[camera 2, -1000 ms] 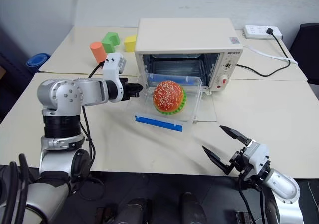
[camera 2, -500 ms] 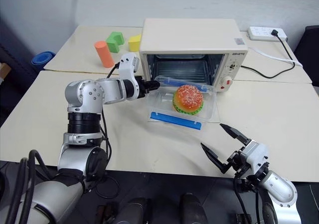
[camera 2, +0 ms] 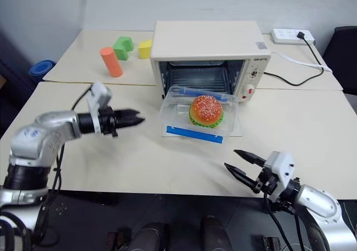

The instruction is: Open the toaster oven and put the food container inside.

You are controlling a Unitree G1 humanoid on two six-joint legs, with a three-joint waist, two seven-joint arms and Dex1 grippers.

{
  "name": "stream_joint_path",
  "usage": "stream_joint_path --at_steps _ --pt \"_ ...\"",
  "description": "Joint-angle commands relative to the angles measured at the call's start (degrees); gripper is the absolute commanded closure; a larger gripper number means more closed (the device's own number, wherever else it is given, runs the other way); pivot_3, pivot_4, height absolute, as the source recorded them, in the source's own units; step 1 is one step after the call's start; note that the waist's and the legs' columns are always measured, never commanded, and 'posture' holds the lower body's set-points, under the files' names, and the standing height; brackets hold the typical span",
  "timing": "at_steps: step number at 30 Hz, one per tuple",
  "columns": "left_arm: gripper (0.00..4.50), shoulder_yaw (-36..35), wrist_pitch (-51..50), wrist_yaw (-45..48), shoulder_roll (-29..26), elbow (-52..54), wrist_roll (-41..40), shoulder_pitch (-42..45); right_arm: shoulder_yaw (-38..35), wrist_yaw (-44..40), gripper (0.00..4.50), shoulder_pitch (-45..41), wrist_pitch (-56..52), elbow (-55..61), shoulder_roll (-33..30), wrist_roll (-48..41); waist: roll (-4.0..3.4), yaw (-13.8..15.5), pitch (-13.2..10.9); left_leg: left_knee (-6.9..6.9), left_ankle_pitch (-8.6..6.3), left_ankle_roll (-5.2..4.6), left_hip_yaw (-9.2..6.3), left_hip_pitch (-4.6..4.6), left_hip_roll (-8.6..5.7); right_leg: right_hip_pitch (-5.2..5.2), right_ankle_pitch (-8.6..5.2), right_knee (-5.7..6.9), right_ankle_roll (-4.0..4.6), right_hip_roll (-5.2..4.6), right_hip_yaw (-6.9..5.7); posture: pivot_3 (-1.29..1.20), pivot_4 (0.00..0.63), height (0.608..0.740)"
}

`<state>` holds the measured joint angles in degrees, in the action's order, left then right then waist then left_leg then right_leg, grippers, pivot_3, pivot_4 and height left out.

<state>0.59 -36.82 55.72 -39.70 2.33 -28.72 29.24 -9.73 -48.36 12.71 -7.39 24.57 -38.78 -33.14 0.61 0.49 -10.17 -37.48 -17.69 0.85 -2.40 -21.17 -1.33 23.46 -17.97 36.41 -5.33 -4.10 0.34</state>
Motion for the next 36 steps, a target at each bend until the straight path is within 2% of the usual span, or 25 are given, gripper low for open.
stream_joint_path --at_steps 1,3,4,5,9,18,26,32,36 --pt "3.70 2.0 8.2 3.4 4.6 4.1 -0.2 -1.6 2.0 -1.0 3.31 -3.6 -2.8 0.7 -0.8 0.2 0.01 1.0 0.0 -0.08 -0.03 -0.06 -0.02 -0.05 -0.02 -0.01 0.00 -0.01 0.00 -0.02 -0.01 0.00 0.150 0.740" --pt "4.34 3.9 9.4 2.4 7.0 4.3 1.3 -2.0 2.7 -1.6 4.00 -6.1 -2.5 -1.5 -0.7 1.9 0.02 1.3 0.0 -0.23 -0.12 -0.21 -0.13 -0.16 -0.06 -0.02 0.00 -0.01 -0.01 -0.07 -0.05 0.00 0.150 0.740" --pt "4.50 5.2 9.8 1.9 7.8 4.0 2.6 -1.9 3.1 -1.8 4.43 -7.6 -2.6 -2.9 -0.6 2.5 0.02 1.2 0.0 -0.26 -0.15 -0.26 -0.13 -0.18 -0.10 -0.02 0.01 0.00 -0.02 -0.08 -0.06 0.00 0.150 0.740" --pt "4.50 6.7 10.2 1.0 8.8 3.0 4.3 -1.6 3.5 -1.8 4.47 -9.7 -2.0 -4.9 -0.5 3.9 0.02 1.0 0.0 -0.27 -0.18 -0.31 -0.10 -0.16 -0.12 -0.04 0.02 0.00 -0.05 -0.08 -0.03 0.00 0.150 0.740" --pt "4.50 5.4 11.3 -6.8 17.7 -2.8 5.1 1.5 4.8 -2.0 4.47 -18.5 -3.2 -12.8 -0.5 6.8 0.04 0.9 0.0 -0.35 -0.22 -0.39 0.02 -0.15 -0.18 -0.02 0.05 0.08 -0.10 -0.08 0.00 0.00 0.150 0.740" --pt "4.50 3.5 16.4 -15.5 25.0 -11.5 9.0 6.6 8.7 -4.6 4.47 -36.0 3.3 -32.3 1.5 15.5 0.03 0.5 0.0 -0.50 -0.21 -0.36 0.12 -0.18 -0.10 0.07 0.06 0.24 -0.12 0.05 0.02 0.00 0.150 0.740" --pt "4.50 -0.6 21.1 -22.5 28.7 -20.6 10.9 12.1 9.9 -2.2 4.47 -52.7 13.6 -53.2 7.9 21.9 0.03 0.3 0.0 -0.55 -0.20 -0.33 0.26 -0.18 -0.10 0.18 0.07 0.36 -0.14 0.09 -0.03 0.00 0.150 0.740" --pt "4.50 -2.4 26.0 -26.0 30.5 -28.6 12.8 16.5 9.8 3.5 4.47 -60.3 20.2 -65.1 11.3 26.3 0.03 0.1 0.0 -0.55 -0.19 -0.31 0.29 -0.21 -0.11 0.22 0.08 0.37 -0.15 0.05 -0.05 0.00 0.150 0.740" --pt "4.50 -3.3 29.1 -26.8 31.0 -32.0 13.5 18.0 9.2 3.6 4.47 -62.4 21.1 -68.1 12.8 26.0 0.03 -0.4 0.0 -0.52 -0.19 -0.30 0.28 -0.24 -0.11 0.23 0.08 0.46 -0.15 0.03 -0.05 0.00 0.150 0.740"
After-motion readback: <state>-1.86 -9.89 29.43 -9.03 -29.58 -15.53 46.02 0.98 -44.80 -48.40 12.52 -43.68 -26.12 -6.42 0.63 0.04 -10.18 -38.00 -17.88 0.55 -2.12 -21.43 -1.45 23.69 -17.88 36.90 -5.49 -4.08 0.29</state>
